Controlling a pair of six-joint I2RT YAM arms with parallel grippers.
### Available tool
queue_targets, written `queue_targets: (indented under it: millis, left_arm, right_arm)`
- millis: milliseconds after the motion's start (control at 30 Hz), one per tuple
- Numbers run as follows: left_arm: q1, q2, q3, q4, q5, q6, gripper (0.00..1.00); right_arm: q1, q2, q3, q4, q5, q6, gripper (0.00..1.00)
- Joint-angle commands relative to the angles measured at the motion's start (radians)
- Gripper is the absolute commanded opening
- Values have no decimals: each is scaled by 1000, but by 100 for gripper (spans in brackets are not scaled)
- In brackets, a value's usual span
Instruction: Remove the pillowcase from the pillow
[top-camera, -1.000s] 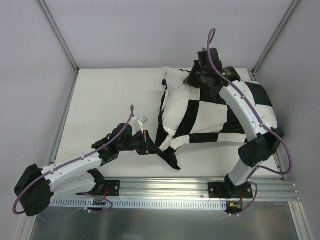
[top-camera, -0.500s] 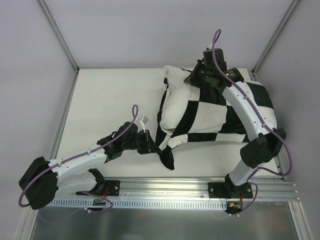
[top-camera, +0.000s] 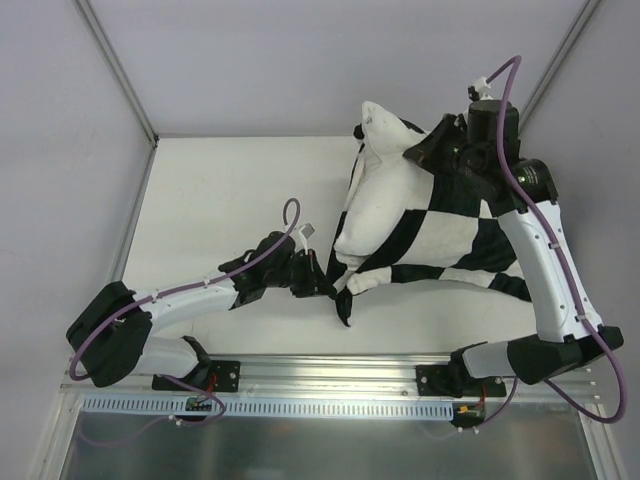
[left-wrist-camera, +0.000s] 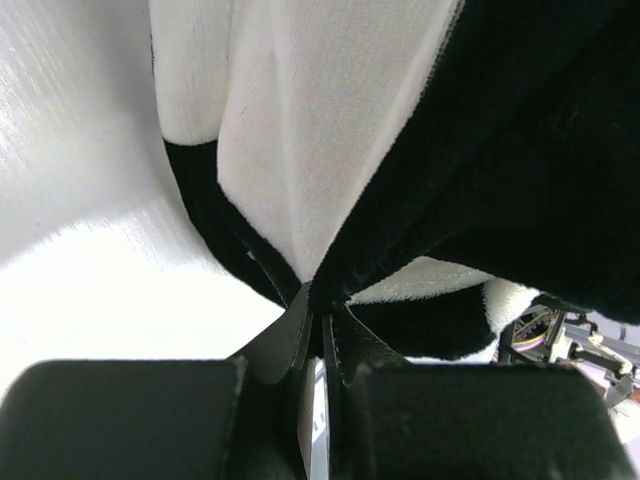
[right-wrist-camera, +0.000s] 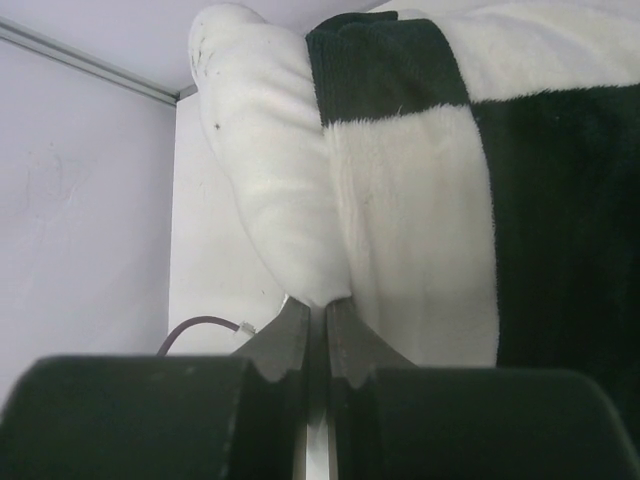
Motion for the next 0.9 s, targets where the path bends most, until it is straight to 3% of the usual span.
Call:
queue_targets:
  millis: [0,100,133,167,200,233,300,433,600,733,867]
  left_arm:
    - [4,18,6,-177,-8,58,0]
    - [76,8,58,-197,15,70,1]
    - [102,-3,67,-218,30,86,5]
    - [131,-17,77,-228,68,95,16]
    - [194,-50,80,-237,90,107,56]
    - [225,-72,83,-260,104,130,75]
    - [294,-127,115,-310,112,184,94]
    - [348,-190,234,-419,76,235,94]
    - [337,-160,377,-432,148,193,95]
    - [244,-115,510,-421,170,170,98]
    - [185,-86,526,-394,213,173,99]
  right_arm:
    - [-16,-88,-6,267,-27,33,1]
    - [28,-137,-127,316,-67,43,1]
    - [42,-151,-156,321,-79,44,1]
    - [57,-165,-214,327,-83,46,1]
    - [88,-177,-244,333,-87,40,1]
    - [99,-199,-264,334,-93,35,1]
    - [130,-220,-322,341,-95,27,1]
    - [176,-222,-371,358,-98,29,1]
    - [263,-179,-350,365,-73,21,1]
    - [303,-144,-324,368,-41,20,1]
    - [317,-105,-298,359,-33,20,1]
